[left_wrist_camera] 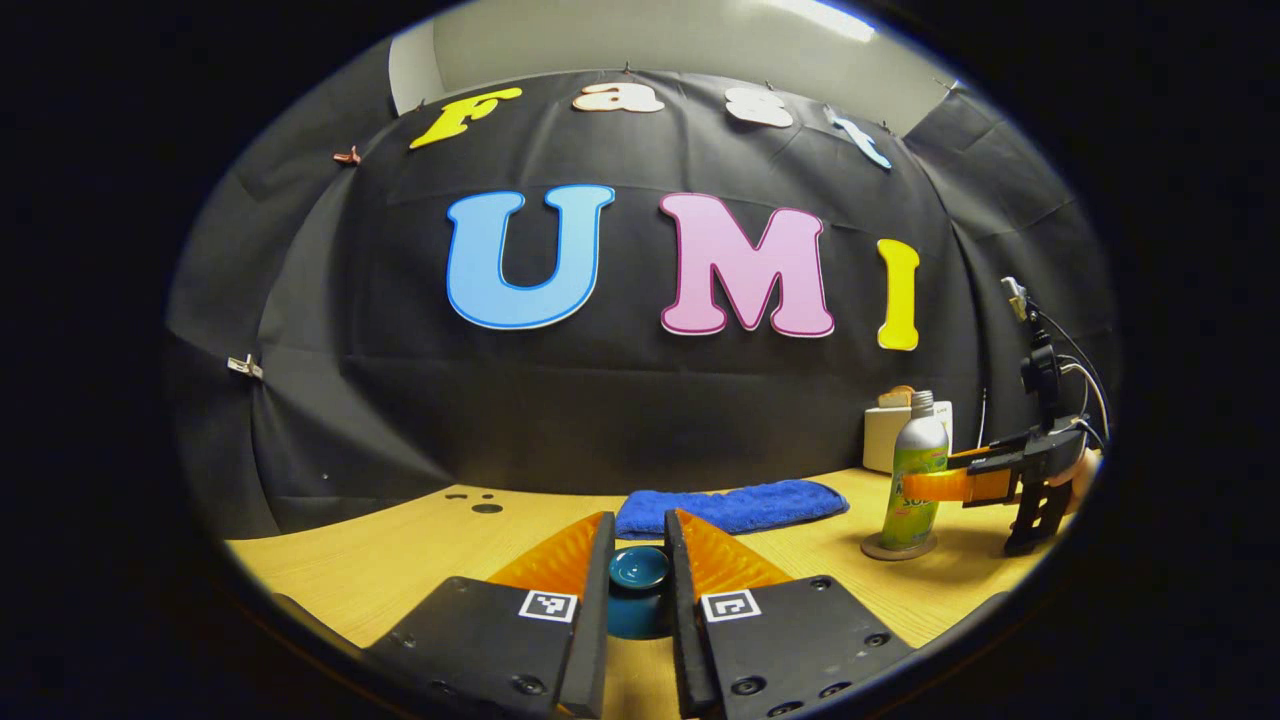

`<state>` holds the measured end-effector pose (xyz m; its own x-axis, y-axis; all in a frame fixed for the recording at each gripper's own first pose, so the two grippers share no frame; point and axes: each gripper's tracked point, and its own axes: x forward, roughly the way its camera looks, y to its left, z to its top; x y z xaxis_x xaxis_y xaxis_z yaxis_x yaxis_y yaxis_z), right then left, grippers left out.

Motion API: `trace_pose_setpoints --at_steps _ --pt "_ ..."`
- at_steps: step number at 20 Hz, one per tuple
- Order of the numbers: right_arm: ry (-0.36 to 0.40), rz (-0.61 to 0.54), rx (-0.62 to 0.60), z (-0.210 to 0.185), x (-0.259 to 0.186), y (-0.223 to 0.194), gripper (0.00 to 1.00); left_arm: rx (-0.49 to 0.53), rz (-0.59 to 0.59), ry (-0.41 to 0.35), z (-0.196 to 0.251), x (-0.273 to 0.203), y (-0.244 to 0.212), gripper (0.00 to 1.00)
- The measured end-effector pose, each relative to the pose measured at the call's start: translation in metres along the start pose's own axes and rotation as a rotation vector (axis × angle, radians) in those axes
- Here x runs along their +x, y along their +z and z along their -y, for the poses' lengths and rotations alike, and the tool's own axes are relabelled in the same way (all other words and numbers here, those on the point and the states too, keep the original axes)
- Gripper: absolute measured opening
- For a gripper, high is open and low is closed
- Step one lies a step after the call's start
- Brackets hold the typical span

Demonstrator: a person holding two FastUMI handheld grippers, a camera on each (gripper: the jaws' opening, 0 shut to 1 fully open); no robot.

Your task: Open the teacup lid with one hand, grasp the water bottle and pour water into the teacup with the other hand; after pouring, place the water bottle on the coaster and then close the teacup lid.

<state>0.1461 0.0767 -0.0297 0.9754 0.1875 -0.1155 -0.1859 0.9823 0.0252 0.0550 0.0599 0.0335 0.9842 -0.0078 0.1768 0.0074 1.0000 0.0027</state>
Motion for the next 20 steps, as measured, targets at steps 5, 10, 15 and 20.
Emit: trace_pose_setpoints --at_steps 5,10,15,20 --pt "0.013 -0.007 -0.009 -0.015 -0.035 -0.003 1.0 0.006 0.006 0.01 -0.002 0.0 0.002 0.3" --pt "-0.002 0.049 -0.009 -0.009 -0.075 0.019 1.0 0.003 0.004 0.01 -0.002 0.0 0.001 0.31" --pt "0.0 0.066 0.027 -0.009 -0.103 0.02 1.0 -0.022 -0.002 -0.028 0.012 -0.001 0.003 0.31" --pt "-0.005 0.079 0.026 -0.005 -0.124 0.021 1.0 -0.066 -0.052 -0.156 0.059 -0.005 0.002 0.31"
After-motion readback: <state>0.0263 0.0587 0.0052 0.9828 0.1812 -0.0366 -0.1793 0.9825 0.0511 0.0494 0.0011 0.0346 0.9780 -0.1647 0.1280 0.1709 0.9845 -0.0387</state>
